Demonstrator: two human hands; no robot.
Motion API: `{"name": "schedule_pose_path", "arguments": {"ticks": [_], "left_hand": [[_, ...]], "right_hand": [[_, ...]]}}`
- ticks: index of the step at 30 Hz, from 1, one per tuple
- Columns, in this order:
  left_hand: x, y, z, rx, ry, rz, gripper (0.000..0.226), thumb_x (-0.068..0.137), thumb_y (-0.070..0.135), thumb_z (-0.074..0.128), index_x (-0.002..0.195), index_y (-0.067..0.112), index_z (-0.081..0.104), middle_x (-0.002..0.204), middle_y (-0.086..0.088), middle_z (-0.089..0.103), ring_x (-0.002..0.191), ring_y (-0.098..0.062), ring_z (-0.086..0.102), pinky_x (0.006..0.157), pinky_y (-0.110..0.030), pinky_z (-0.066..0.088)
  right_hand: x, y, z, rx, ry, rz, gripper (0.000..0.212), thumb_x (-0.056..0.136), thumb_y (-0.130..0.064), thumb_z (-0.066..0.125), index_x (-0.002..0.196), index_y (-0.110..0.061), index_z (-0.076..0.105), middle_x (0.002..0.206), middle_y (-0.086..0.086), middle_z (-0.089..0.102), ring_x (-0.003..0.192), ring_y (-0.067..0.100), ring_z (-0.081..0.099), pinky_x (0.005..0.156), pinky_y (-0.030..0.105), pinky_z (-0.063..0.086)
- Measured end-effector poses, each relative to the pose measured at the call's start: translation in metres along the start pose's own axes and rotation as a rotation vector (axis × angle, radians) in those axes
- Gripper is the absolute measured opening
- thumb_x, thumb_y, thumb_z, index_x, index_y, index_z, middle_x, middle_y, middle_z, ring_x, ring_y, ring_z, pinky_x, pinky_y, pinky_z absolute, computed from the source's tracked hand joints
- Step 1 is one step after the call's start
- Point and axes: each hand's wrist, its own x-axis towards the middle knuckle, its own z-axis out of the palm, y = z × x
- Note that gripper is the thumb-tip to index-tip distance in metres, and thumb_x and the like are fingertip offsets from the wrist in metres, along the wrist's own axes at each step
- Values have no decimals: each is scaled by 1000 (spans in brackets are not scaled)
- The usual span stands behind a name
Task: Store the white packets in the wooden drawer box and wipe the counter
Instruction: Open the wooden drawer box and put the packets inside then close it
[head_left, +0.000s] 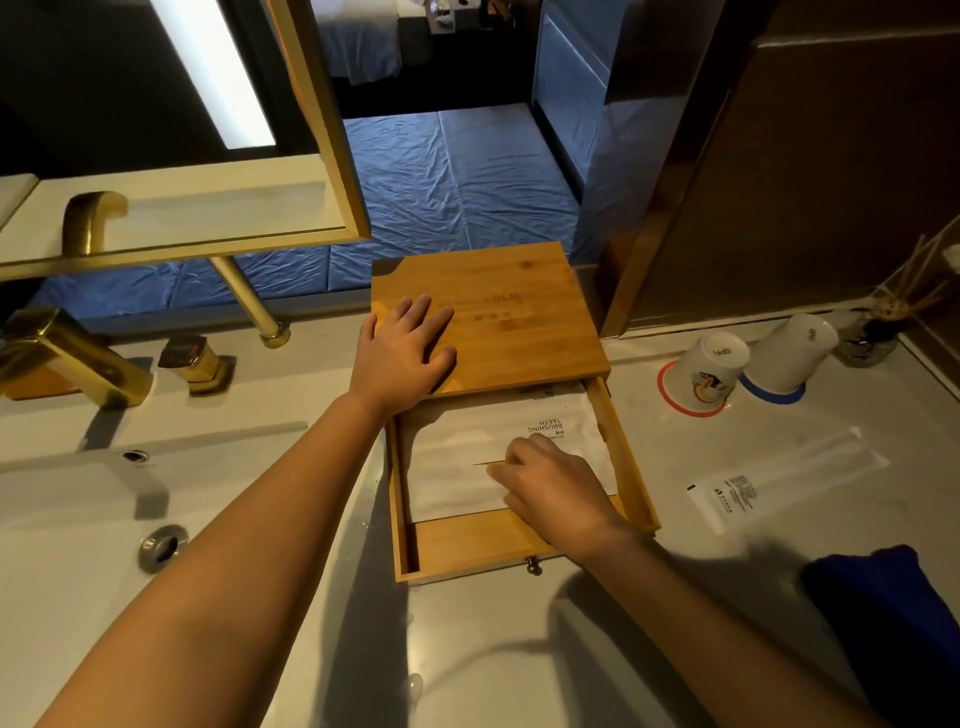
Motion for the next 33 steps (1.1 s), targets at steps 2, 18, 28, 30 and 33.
{"name": "schedule_pose_path", "arguments": {"ticks": [2, 18, 28, 30, 33], "left_hand": [[0, 0, 1, 3, 1, -3, 59, 87, 56, 30, 142, 36, 32, 156, -2, 27, 145, -21, 17, 114, -50, 10], [-2, 2, -3, 4, -13, -6, 58, 88, 54, 30, 143, 34, 31, 156, -2, 26, 145, -22, 16, 115, -50, 9], [-1, 0, -1, 32, -15, -6, 58, 88, 55, 29, 142, 35, 31, 156, -3, 26, 145, -23, 17, 114, -53, 10], [-1, 0, -1, 31, -16, -10, 58, 88, 55, 29, 142, 36, 31, 156, -2, 26, 145, -22, 17, 113, -52, 10], [-1, 1, -1, 43, -25, -10, 58, 88, 55, 29, 143, 36, 30, 156, -2, 25, 145, -22, 17, 113, -52, 11]], "right_hand": [[-1, 3, 1, -21, 27, -11, 32, 91, -13, 48, 123, -17, 54, 118, 7, 54, 107, 23, 47, 79, 34, 47], [-22, 23, -4, 153, 134, 3, 35, 91, -19, 52, 126, -21, 54, 121, 1, 58, 111, 17, 50, 89, 28, 45], [-114, 119, 4, 89, 152, 780, 54, 85, -39, 59, 134, -20, 47, 145, 9, 39, 132, 27, 33, 102, 40, 39], [-118, 129, 8, 112, -26, 820, 71, 81, -52, 60, 140, -22, 35, 149, 8, 30, 136, 27, 26, 105, 41, 36], [-118, 133, 15, 93, -51, 804, 72, 79, -55, 60, 137, -19, 35, 144, 7, 37, 131, 27, 33, 103, 39, 38]]}}
